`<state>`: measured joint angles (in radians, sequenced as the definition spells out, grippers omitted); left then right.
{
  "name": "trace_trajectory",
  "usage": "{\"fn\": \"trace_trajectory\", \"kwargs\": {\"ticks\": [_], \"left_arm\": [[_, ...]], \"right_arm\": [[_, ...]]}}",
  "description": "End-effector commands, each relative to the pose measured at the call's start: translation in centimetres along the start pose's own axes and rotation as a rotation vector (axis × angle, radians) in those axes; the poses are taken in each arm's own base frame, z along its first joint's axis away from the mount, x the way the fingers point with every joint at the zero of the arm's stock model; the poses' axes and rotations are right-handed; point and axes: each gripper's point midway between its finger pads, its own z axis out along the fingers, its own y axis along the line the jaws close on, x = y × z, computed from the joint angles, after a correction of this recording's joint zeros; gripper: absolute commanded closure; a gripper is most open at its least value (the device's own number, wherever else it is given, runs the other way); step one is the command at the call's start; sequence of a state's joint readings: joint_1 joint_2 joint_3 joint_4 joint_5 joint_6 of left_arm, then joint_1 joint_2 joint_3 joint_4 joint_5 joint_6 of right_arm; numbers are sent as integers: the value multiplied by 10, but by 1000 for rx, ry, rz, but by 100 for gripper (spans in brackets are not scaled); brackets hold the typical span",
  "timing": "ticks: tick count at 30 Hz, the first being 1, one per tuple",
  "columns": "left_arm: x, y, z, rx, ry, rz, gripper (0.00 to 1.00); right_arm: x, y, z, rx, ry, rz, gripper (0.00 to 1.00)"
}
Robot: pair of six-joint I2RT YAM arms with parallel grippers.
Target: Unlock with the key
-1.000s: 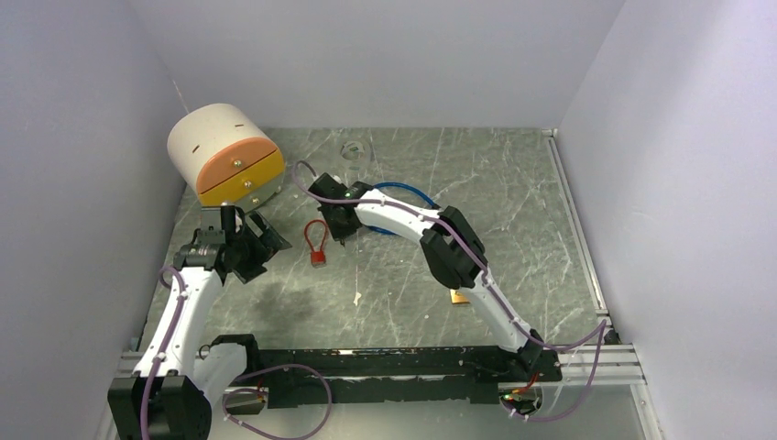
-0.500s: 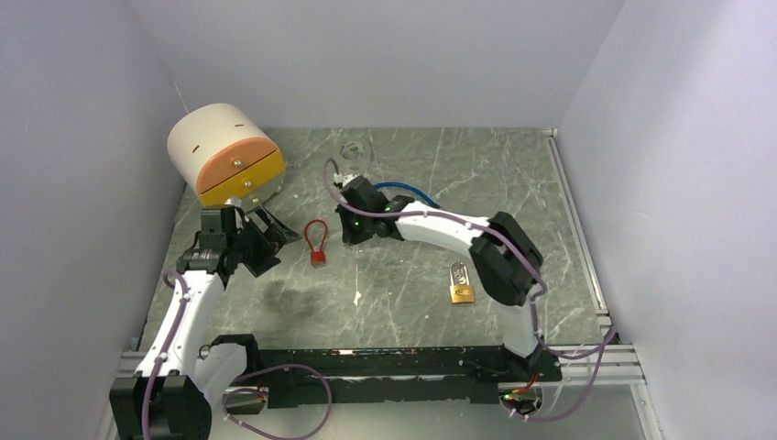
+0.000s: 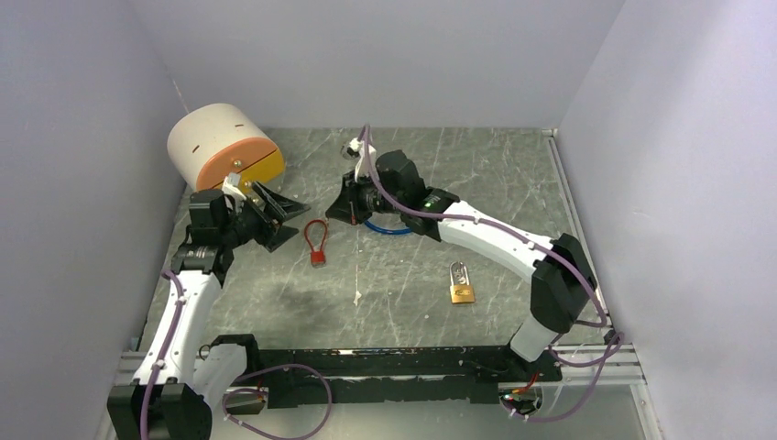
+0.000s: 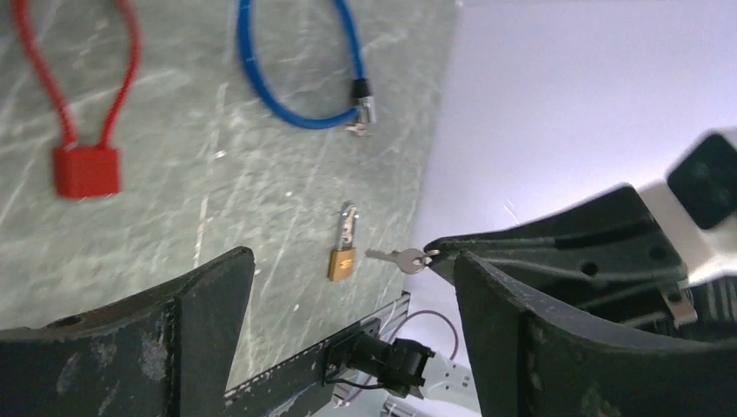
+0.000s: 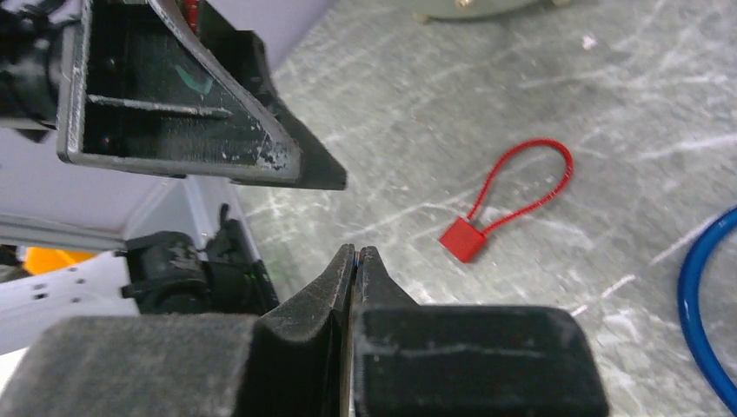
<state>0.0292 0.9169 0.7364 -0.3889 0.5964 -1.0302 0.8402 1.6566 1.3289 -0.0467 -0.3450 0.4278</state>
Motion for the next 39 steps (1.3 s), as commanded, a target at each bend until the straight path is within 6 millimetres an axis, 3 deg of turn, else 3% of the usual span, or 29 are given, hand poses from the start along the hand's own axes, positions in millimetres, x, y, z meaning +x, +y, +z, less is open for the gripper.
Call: {"fn": "trace_trajectory", "kwargs": {"ticks": [1,6,10,18,26,30,32,33,37,39], "left_arm": [[2,-75,-23,353,-3,310,15],[11,-102,-39,529,-14,663,11],[22,-109,-44,596,65,796,18],[49,-113,-44,717,209,812,36],[74,-107,-26,707,338,806,51],[76,-109,-26,706,353,824,70],[74,-111,-25,696,353,824,87],[73,-111,-24,686,356,820,90],[71,-112,-21,673,371,803,86],[70,-112,-20,662,366,800,70]], "right_arm": [[-55,44,-24,-146,-108,2,100],[-59,62,-33,-195,-42,59,100],[-60,71,-41,-231,3,100,100],[-61,73,-50,-237,42,129,100],[-63,71,-52,-227,60,159,100],[-65,64,-54,-207,53,177,100],[-64,61,-54,-195,57,179,100],[-62,59,-54,-186,64,178,100],[-58,52,-54,-163,76,179,100],[-59,50,-56,-154,72,180,100]]}}
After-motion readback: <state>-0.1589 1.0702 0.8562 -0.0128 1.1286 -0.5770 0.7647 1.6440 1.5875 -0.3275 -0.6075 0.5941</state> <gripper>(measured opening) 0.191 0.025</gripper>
